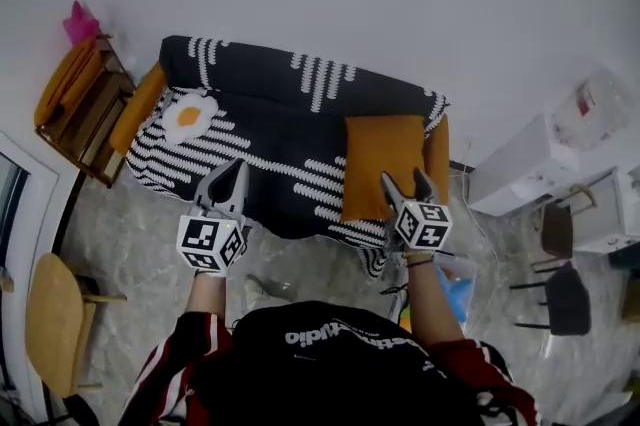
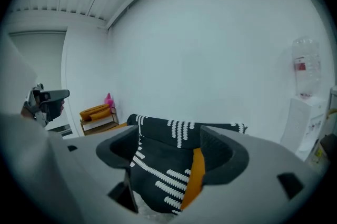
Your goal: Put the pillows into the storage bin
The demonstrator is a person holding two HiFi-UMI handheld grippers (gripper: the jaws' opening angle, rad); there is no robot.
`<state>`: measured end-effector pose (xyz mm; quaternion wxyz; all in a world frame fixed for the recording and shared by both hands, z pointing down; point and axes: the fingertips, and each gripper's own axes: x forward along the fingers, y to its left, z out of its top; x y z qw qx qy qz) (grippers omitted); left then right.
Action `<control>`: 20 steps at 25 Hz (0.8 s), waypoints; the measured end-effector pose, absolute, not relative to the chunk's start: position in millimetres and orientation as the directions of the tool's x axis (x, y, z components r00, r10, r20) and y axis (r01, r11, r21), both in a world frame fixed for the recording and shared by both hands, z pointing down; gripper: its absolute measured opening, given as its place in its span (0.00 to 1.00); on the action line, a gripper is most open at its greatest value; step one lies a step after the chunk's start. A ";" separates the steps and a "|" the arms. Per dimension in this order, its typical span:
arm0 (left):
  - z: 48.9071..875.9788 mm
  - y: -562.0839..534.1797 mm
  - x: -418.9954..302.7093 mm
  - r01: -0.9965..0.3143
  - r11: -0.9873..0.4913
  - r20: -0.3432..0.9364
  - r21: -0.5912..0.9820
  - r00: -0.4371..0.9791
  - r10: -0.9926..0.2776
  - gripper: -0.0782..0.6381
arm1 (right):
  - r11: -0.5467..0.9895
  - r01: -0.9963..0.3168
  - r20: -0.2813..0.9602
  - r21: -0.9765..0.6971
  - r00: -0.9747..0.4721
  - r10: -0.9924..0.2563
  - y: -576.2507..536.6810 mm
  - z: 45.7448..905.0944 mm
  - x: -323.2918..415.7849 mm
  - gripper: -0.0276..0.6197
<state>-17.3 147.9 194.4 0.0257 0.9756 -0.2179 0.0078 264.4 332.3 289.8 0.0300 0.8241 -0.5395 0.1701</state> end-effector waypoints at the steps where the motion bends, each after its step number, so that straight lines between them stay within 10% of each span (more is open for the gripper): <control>1: 195.0 139.1 -27.0 -0.442 -0.896 0.028 0.049 0.897 -0.441 0.12 | -0.397 -0.908 0.312 -0.132 0.342 -0.886 318.0 288.1 256.9 0.60; 20: 178.6 -33.0 -229.4 -0.642 -0.766 0.014 0.020 0.766 -0.642 0.12 | -0.085 -0.984 0.248 -0.157 0.044 -0.968 49.0 262.1 59.7 0.60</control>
